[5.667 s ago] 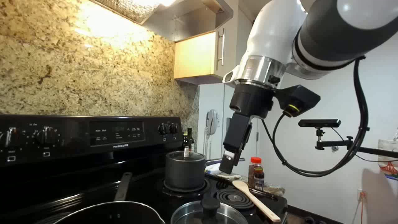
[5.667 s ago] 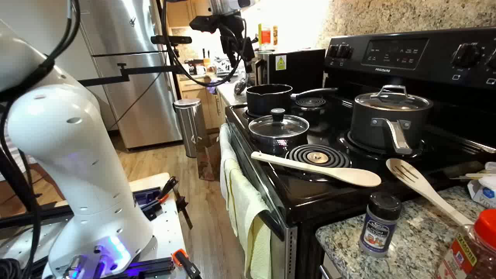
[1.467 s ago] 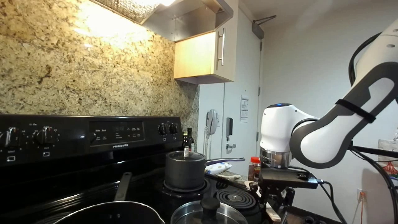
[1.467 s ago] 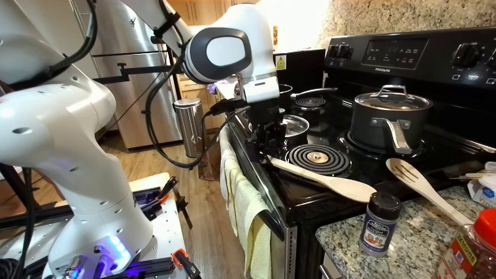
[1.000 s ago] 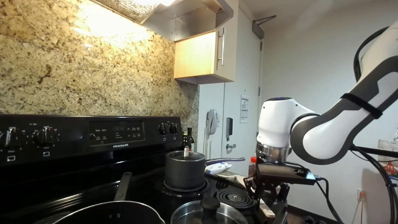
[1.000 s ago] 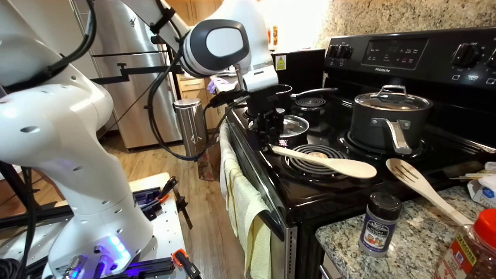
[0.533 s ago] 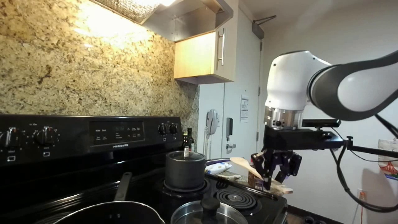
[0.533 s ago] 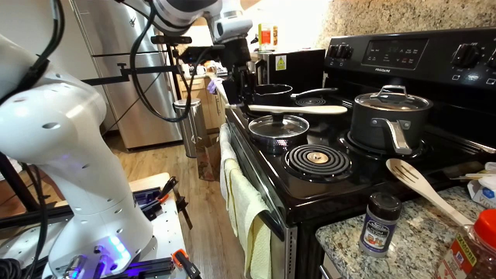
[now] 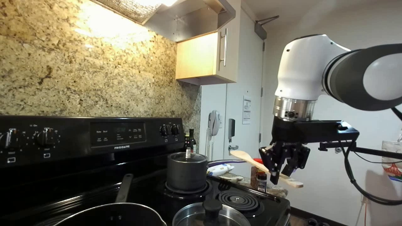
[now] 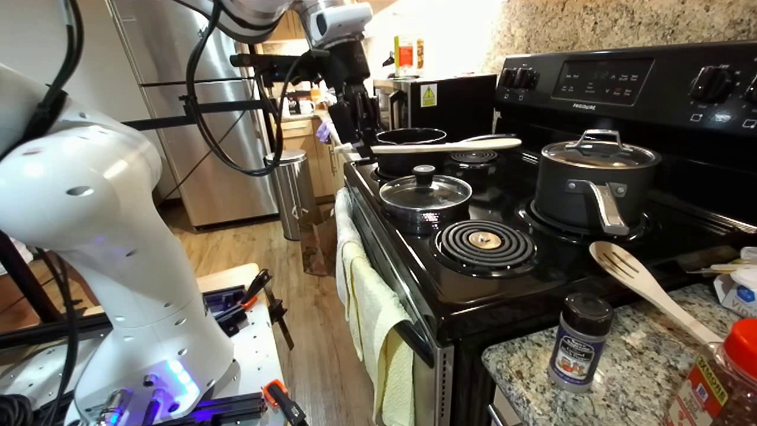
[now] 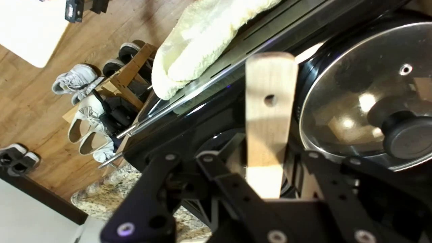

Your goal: Place the wooden spoon in the pot

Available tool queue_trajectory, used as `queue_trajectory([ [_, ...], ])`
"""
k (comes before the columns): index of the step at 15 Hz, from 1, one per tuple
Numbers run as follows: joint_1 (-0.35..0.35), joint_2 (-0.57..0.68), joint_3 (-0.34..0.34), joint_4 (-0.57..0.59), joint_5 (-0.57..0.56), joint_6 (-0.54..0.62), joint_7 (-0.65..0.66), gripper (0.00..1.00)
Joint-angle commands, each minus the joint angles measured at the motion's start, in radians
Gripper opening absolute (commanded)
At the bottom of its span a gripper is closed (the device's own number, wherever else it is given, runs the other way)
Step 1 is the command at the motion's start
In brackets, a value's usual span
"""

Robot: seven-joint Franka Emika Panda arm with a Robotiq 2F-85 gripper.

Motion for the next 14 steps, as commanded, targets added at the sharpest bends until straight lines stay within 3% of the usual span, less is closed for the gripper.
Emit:
queue_trajectory([
  [1, 0.030, 0.056, -0.010, 0.104, 0.020, -0.071, -0.181, 0.10],
  [6, 0.054, 0.137, -0.018, 0.278, 0.064, -0.215, -0.412, 0.09],
  [7, 0.023, 0.075, 0.007, 0.202, 0.052, -0.146, -0.337, 0.09],
  [8, 0.023, 0.085, 0.007, 0.221, 0.053, -0.157, -0.345, 0.29],
  [11, 0.018, 0.084, 0.009, 0.213, 0.052, -0.156, -0.344, 0.29],
  [12, 0.018, 0.084, 0.009, 0.212, 0.052, -0.156, -0.344, 0.09],
  [14, 0.055, 0.109, -0.009, 0.261, 0.071, -0.200, -0.446, 0.09],
])
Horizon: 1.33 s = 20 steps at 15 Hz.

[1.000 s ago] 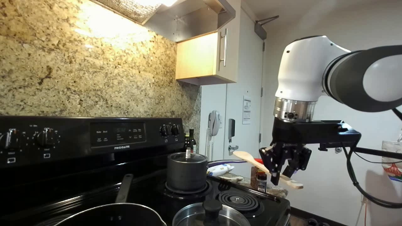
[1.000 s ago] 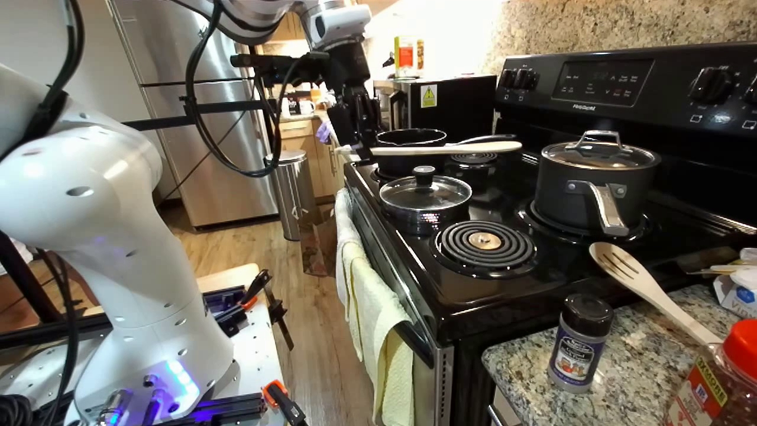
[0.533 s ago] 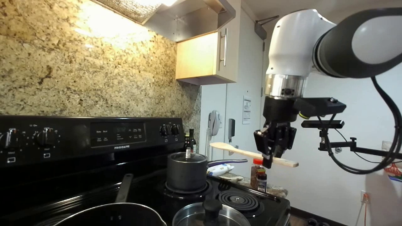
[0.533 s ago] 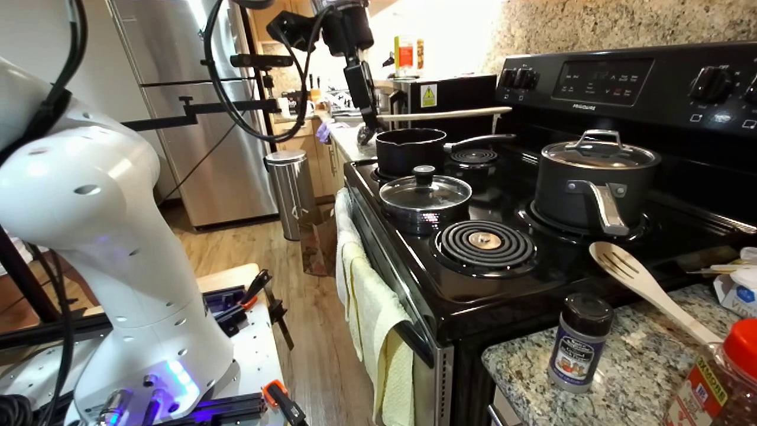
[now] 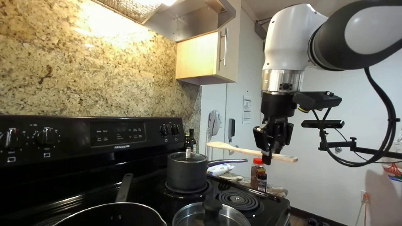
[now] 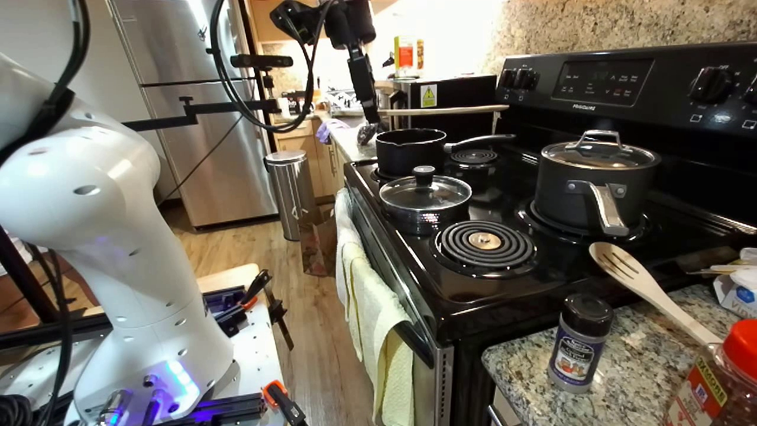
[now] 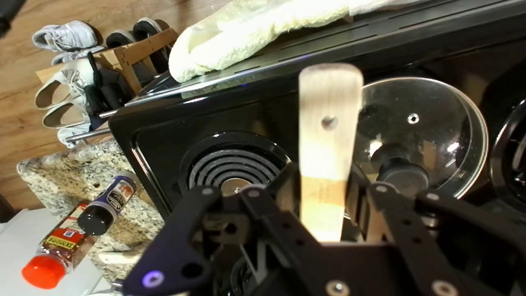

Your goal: Place the wooden spoon in the pot

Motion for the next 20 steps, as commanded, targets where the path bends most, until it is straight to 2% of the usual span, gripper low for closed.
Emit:
queue_trajectory([
  [1, 0.038, 0.038, -0.008, 0.082, 0.049, -0.059, -0.158, 0.09],
  [7, 0.121, 0.133, 0.029, 0.251, 0.143, -0.143, -0.344, 0.09],
  [9, 0.151, 0.168, 0.037, 0.275, 0.169, -0.155, -0.397, 0.09],
  [10, 0.122, 0.110, 0.044, 0.222, 0.141, -0.112, -0.334, 0.09],
  [11, 0.128, 0.122, 0.047, 0.230, 0.143, -0.113, -0.337, 0.29],
  [14, 0.124, 0.122, 0.045, 0.229, 0.143, -0.113, -0.336, 0.29],
  [15, 0.122, 0.122, 0.045, 0.229, 0.143, -0.113, -0.336, 0.09],
  [17, 0.163, 0.145, 0.000, 0.256, 0.195, -0.143, -0.487, 0.09],
  [20, 0.177, 0.232, -0.025, 0.345, 0.232, -0.176, -0.616, 0.10],
])
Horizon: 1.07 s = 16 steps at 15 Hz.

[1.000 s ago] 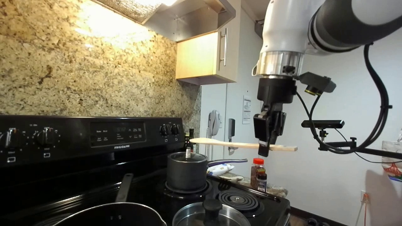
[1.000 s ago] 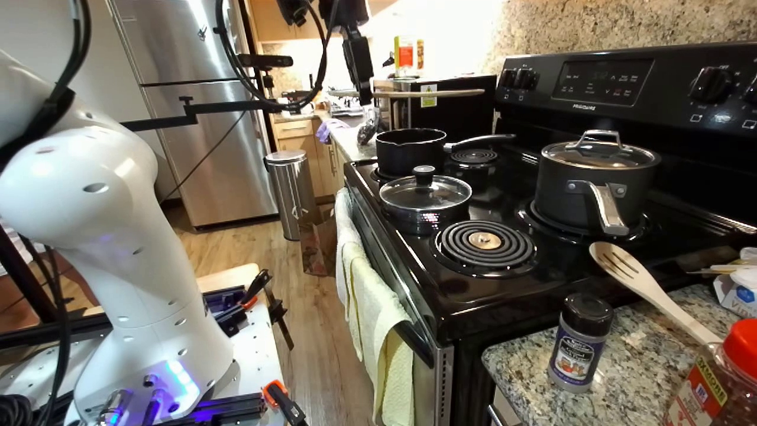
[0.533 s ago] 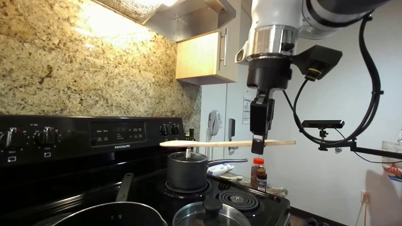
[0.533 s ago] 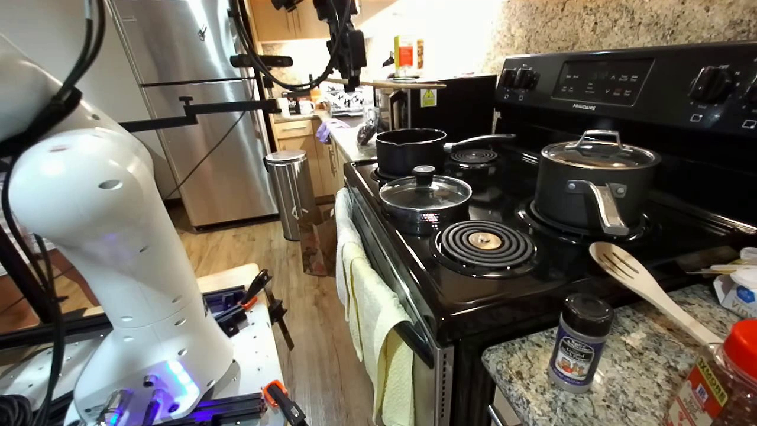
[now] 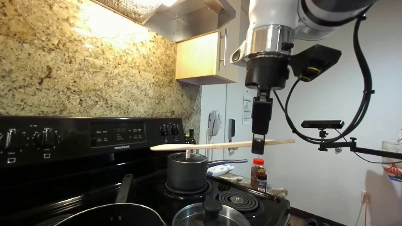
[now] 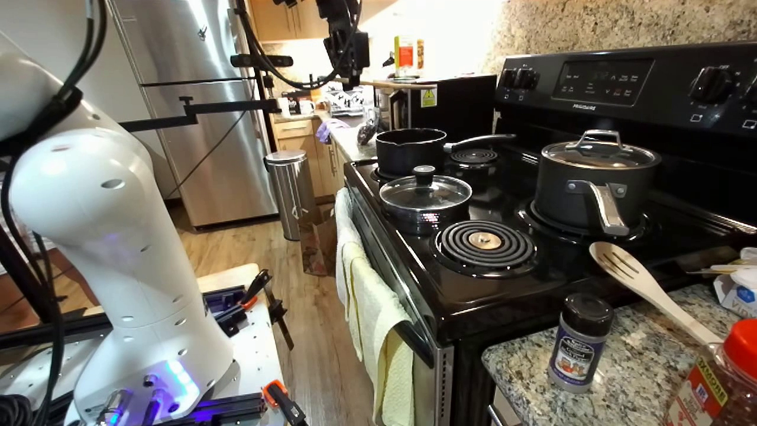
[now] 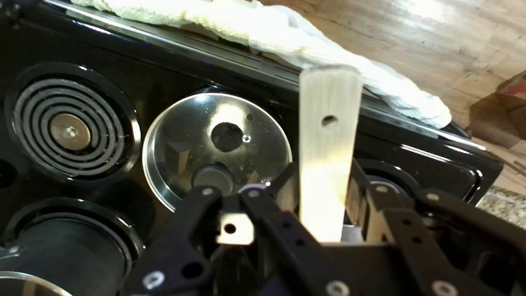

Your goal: Place the wooden spoon in the pot

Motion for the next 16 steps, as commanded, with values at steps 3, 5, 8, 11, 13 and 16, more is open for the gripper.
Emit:
queue_trajectory([
  [3, 0.028, 0.208, -0.037, 0.205, 0.063, -0.113, -0.231, 0.10],
  [5, 0.027, 0.279, -0.034, 0.261, 0.058, -0.153, -0.296, 0.09],
  [8, 0.013, 0.265, -0.023, 0.231, 0.045, -0.147, -0.290, 0.29],
  [11, 0.012, 0.328, -0.026, 0.280, 0.045, -0.186, -0.327, 0.29],
  [13, 0.012, 0.333, -0.026, 0.287, 0.045, -0.192, -0.330, 0.09],
  [16, 0.006, 0.412, -0.024, 0.374, -0.016, -0.207, -0.337, 0.09],
])
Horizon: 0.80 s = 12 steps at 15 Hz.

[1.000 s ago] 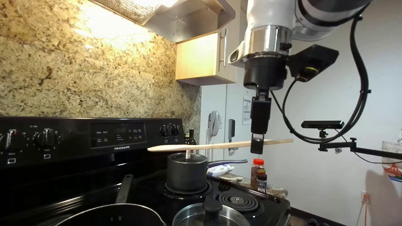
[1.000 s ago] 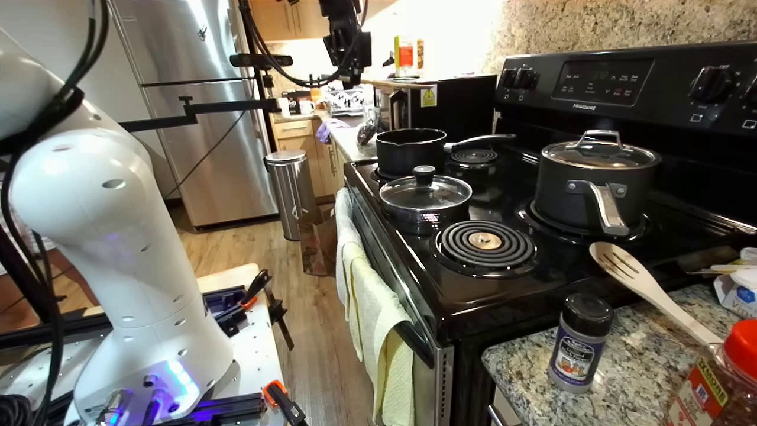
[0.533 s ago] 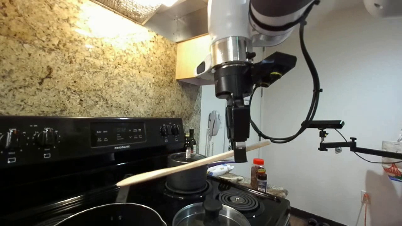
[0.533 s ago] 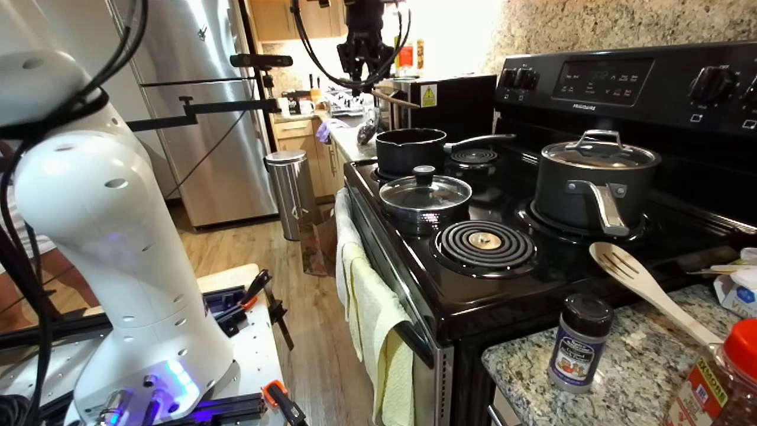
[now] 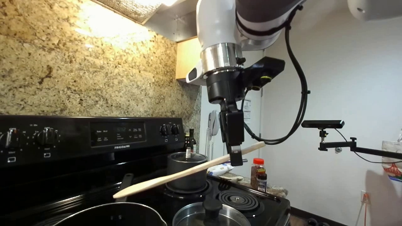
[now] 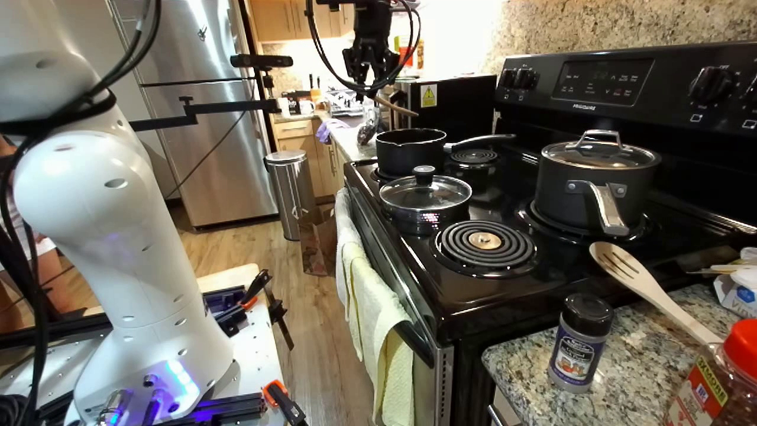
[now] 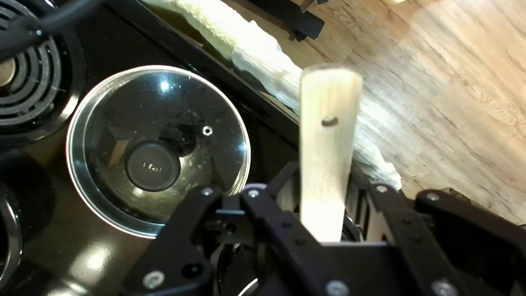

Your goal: Place the wooden spoon in the pot

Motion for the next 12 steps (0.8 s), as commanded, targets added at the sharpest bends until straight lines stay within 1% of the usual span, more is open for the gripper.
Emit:
queue_trajectory([
  [1, -0.011, 0.105, 0.005, 0.118, -0.055, -0.012, -0.019, 0.09],
  [4, -0.010, 0.214, 0.010, 0.233, -0.142, -0.008, -0.018, 0.09],
  [5, -0.007, 0.256, 0.011, 0.285, -0.154, -0.046, -0.033, 0.09],
  [7, 0.000, 0.320, 0.015, 0.364, -0.221, -0.123, -0.062, 0.09],
  [10, 0.004, 0.386, 0.022, 0.467, -0.275, -0.290, -0.164, 0.09],
  [12, 0.004, 0.414, 0.033, 0.519, -0.278, -0.365, -0.257, 0.09],
])
